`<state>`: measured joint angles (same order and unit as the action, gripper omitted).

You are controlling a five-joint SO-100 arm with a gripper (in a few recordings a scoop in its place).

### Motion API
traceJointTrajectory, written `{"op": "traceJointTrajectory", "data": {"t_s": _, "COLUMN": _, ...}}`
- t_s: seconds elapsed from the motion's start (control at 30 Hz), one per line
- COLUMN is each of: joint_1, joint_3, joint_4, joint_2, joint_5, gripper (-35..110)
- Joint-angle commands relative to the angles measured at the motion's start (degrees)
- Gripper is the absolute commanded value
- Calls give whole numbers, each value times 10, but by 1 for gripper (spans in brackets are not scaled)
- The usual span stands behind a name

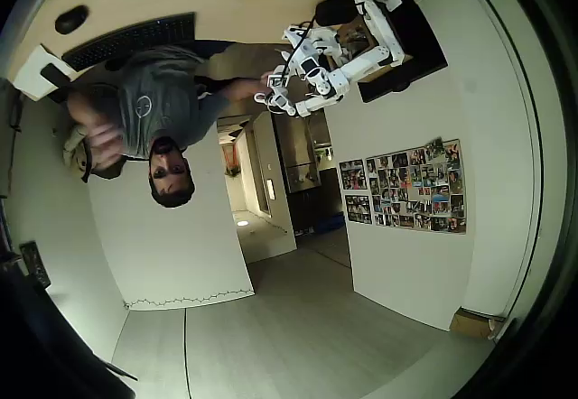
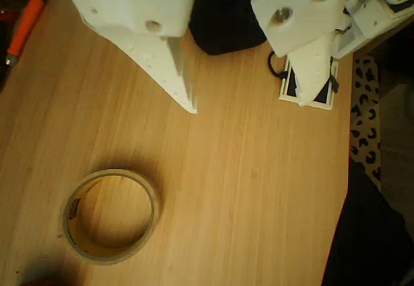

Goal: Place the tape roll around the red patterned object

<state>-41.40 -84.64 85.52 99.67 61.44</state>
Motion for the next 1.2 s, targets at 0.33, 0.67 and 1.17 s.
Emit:
{"op": "traceJointTrajectory", "data": {"t_s": 0.33, "joint_1": 57, "joint_3": -331, "joint_4": -334, "joint_2": 173, "joint_5": 149, "gripper": 53}}
{"op": "traceJointTrajectory", "data": {"t_s": 0.67, "joint_1": 69, "joint_3": -337, "joint_4": -334, "joint_2": 144, "joint_5": 148, "gripper": 52}}
{"op": "traceJointTrajectory", "data": {"t_s": 1.17, "joint_1": 88, "joint_3": -407, "joint_4": -396, "joint_2": 89, "joint_5": 87, "gripper": 54}}
